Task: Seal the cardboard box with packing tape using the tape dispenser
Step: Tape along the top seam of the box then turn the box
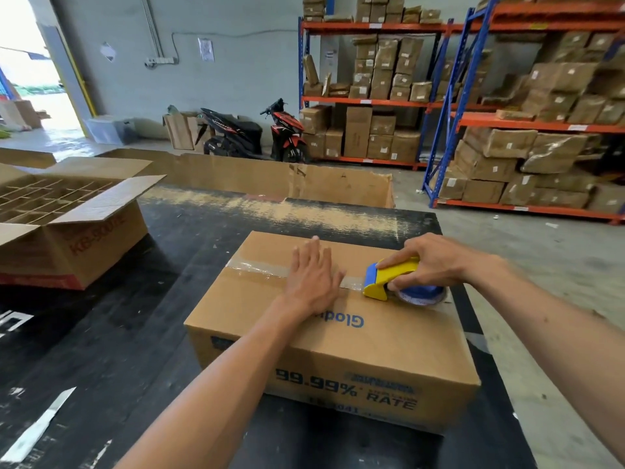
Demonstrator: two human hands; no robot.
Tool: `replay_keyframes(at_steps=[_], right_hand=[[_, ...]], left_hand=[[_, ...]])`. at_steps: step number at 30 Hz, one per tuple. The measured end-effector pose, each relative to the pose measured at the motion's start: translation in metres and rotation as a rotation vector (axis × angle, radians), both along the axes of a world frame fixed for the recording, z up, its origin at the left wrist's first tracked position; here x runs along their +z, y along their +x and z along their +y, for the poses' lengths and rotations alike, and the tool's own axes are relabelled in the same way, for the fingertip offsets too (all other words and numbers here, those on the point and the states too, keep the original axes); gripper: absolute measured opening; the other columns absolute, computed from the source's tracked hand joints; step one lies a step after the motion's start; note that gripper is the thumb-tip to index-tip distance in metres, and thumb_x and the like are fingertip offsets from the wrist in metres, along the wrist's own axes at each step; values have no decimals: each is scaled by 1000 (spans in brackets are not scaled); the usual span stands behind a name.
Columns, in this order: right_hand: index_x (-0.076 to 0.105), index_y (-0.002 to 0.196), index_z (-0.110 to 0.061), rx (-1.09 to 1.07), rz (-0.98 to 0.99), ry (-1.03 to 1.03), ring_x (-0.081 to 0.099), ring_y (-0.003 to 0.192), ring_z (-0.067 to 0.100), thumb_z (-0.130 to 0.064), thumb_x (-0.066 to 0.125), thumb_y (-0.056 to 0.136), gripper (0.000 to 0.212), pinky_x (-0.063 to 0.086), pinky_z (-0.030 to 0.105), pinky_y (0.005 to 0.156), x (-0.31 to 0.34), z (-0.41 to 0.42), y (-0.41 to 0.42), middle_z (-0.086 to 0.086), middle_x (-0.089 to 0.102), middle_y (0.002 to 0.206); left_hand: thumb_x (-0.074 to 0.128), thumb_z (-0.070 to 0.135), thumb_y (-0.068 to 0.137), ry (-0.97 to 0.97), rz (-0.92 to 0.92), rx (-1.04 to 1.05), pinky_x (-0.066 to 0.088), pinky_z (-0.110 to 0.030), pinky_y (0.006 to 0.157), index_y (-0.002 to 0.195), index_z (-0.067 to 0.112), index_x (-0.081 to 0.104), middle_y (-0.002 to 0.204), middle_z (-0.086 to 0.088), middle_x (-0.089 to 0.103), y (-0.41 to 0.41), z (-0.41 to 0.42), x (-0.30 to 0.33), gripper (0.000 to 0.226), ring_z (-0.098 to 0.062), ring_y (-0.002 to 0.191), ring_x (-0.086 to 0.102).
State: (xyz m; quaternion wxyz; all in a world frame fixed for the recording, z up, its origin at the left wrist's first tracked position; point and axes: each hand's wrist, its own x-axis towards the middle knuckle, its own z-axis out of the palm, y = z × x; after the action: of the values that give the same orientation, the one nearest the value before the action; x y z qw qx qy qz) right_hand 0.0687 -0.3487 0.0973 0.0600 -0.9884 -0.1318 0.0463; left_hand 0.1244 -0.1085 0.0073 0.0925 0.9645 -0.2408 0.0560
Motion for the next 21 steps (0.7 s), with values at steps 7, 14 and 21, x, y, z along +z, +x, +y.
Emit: replay_keyframes(at_steps=[7, 14, 21], right_hand=[[54, 122, -67, -19, -17, -37, 52, 105, 18, -78, 55, 78, 46, 44, 38, 84, 0, 2, -5, -11, 53, 105], [55, 121, -67, -43, -86, 50, 48, 89, 11, -81, 54, 76, 47, 39, 34, 76, -2, -7, -15, -25, 41, 81], [55, 117, -69, -96, -62, 122, 50, 87, 10, -85, 53, 72, 47, 39, 31, 73, 1, -56, -42, -13, 53, 95]], left_hand=[[8, 42, 105, 17, 164, -88, -5, -43, 122, 157, 12, 3, 166, -5, -5, 2, -32, -20, 61, -20, 151, -6], [7, 44, 104, 74, 150, -75, -4, -41, 122, 157, 14, 0, 165, -3, -7, 8, -33, -27, 62, -19, 151, -7], [7, 47, 103, 54, 166, -78, -7, -39, 122, 157, 15, -1, 165, -1, -8, 8, -34, -28, 63, -17, 151, -9]])
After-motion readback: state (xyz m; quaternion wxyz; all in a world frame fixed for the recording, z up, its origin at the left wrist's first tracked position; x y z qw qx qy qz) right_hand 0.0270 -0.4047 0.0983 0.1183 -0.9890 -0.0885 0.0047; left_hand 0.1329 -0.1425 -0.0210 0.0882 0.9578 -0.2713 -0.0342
